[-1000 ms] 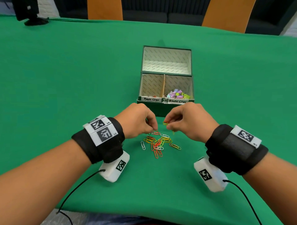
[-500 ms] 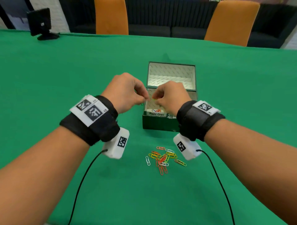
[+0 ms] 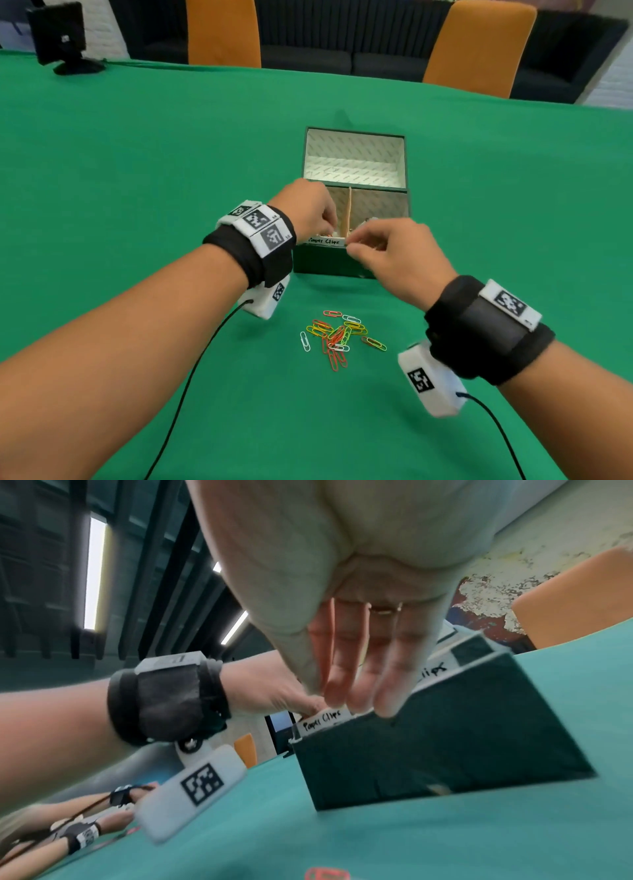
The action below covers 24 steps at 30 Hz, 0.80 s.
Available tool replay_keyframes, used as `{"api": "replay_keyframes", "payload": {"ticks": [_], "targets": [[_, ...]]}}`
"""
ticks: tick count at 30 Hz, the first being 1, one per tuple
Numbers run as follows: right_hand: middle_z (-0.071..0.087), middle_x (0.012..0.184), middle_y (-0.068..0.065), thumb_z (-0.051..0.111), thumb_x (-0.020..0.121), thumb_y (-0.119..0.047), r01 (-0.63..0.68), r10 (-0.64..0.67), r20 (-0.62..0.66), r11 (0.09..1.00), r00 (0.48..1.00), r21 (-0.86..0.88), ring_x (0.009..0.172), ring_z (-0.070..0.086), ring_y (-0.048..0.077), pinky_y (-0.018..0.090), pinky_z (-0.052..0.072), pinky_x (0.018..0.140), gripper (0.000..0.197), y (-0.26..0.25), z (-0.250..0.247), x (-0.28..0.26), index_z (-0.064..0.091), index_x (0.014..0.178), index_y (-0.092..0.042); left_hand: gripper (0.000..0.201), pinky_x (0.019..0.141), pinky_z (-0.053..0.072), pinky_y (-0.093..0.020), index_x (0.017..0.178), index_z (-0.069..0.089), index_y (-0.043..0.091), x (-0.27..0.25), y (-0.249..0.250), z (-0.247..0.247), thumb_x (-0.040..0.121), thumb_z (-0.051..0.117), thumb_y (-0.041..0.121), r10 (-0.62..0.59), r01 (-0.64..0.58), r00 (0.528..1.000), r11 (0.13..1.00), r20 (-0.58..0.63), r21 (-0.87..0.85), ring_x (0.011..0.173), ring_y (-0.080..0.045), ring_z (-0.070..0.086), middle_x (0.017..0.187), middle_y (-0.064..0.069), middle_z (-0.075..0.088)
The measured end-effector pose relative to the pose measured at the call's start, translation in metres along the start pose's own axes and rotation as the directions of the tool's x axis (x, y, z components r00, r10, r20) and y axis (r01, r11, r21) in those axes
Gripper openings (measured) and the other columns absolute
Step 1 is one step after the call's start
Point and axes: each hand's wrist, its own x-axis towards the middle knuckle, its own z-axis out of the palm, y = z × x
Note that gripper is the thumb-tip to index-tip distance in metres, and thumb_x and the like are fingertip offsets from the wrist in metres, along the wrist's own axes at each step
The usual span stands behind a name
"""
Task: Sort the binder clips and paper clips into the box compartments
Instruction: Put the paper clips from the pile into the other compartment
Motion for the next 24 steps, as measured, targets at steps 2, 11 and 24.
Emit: {"api": "replay_keyframes", "payload": {"ticks": [2, 11, 24], "targets": [[0.072, 0.078, -0.010, 0.067, 0.085, -0.026, -0.005, 0.014, 0.125, 0.997, 0.992, -0.074, 0.073, 0.063, 0.005, 0.019, 0.047, 0.074, 0.009, 0.007, 0.002, -0.011, 0.075, 0.087, -0.025, 0.013, 0.085, 0.049, -0.027, 0.096, 0.077, 0.019, -0.002, 0.003, 0.001, 0.084, 0.070, 0.019, 0.049, -0.054, 0.995, 0.996, 0.083, 0.066, 0.092, -0.015, 0.066, 0.096, 0.003, 0.075], [0.069, 0.099, -0.010, 0.076, 0.073, -0.049, 0.037, 0.109, 0.465, 0.955, 0.878, -0.294, 0.076, 0.055, 0.008, 0.023, 0.042, 0.073, 0.044, 0.028, 0.007, -0.042, 0.067, 0.113, -0.031, 0.028, 0.085, 0.048, -0.033, 0.115, 0.066, 0.028, -0.056, 0.012, 0.006, 0.089, 0.060, 0.020, 0.155, -0.155, 0.988, 0.988, 0.006, 0.022, 0.088, -0.016, 0.059, 0.101, 0.004, 0.067], [0.066, 0.091, -0.005, 0.083, 0.071, -0.032, 0.148, 0.037, 0.507, 0.936, 0.861, -0.320, 0.080, 0.053, 0.013, 0.022, 0.037, 0.071, 0.049, 0.018, 0.027, -0.025, 0.069, 0.117, -0.025, 0.061, 0.073, 0.044, -0.031, 0.111, 0.061, 0.018, -0.094, 0.020, 0.060, 0.072, 0.067, 0.064, -0.046, -0.037, 0.934, 0.974, 0.355, 0.225, 0.095, -0.025, 0.060, 0.100, -0.004, 0.066]]}}
